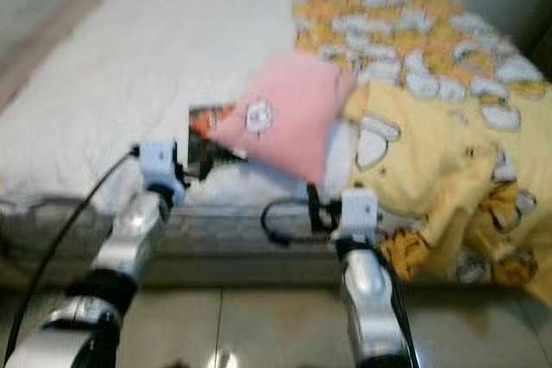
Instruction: Clean up the room
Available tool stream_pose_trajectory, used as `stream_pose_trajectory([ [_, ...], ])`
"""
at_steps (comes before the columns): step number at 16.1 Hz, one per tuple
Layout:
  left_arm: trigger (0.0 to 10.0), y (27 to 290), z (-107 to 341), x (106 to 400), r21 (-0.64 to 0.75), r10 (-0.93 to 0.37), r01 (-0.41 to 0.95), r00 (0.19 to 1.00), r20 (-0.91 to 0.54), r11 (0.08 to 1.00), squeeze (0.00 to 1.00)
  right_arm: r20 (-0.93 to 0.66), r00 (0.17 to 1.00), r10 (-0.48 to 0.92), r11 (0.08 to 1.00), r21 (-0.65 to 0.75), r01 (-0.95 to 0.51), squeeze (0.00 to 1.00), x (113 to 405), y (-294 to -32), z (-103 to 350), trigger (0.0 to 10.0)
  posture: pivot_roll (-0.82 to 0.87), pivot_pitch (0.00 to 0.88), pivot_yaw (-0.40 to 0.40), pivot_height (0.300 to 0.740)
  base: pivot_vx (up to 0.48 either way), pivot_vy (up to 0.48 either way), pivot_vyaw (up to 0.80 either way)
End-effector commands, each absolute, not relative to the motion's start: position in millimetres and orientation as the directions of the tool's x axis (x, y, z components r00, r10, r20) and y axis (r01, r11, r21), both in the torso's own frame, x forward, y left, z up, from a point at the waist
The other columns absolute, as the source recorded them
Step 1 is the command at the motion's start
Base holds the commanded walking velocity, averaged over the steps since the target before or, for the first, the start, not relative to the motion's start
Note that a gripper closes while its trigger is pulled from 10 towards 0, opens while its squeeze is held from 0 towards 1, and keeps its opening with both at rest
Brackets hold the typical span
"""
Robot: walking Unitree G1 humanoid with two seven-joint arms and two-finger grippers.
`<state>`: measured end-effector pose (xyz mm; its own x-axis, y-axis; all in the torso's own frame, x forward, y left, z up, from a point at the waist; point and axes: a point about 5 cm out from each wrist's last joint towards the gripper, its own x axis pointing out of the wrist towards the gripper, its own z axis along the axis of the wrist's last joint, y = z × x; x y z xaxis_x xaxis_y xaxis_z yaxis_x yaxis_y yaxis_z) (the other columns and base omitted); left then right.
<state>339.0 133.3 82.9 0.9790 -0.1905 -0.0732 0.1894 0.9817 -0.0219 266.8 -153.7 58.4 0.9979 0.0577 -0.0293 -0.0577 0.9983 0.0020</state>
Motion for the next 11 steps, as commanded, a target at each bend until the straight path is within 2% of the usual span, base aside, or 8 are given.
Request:
stream_pose_trajectory([
  [1, 10.0, 119, 86, 342, -0.031, -0.226, 0.224, 0.972, -0.068, 0.974, 0.0, -0.025, 0.999, 0.022, 1.0, -0.012, -0.023, 0.0, 266, -166, 60, 10.0, -0.03, 0.0, -0.013, 0.74, 0.315, -0.36, 0.0],
  [5, 10.0, 121, 88, 345, -0.001, -0.217, 0.217, 0.974, -0.064, 0.976, 0.0, -0.026, 1.0, 0.017, 1.0, -0.016, -0.017, 0.0, 265, -168, 61, 10.0, -0.04, 0.0, -0.009, 0.74, 0.319, -0.355, 0.0],
  [8, 10.0, 123, 86, 341, -0.029, -0.214, 0.212, 0.975, -0.054, 0.977, 0.0, -0.026, 1.0, 0.017, 1.0, -0.01, -0.017, 0.0, 263, -170, 60, 10.0, -0.04, 0.0, 0.0, 0.74, 0.094, 0.0, 0.0],
  [11, 10.0, 129, 77, 337, -0.06, -0.138, 0.133, 0.986, -0.092, 0.989, 0.0, -0.022, 1.0, 0.02, 1.0, -0.01, -0.02, 0.0, 262, -170, 61, 10.0, -0.04, 0.0, -0.001, 0.74, 0.48, 0.0, 0.0],
])
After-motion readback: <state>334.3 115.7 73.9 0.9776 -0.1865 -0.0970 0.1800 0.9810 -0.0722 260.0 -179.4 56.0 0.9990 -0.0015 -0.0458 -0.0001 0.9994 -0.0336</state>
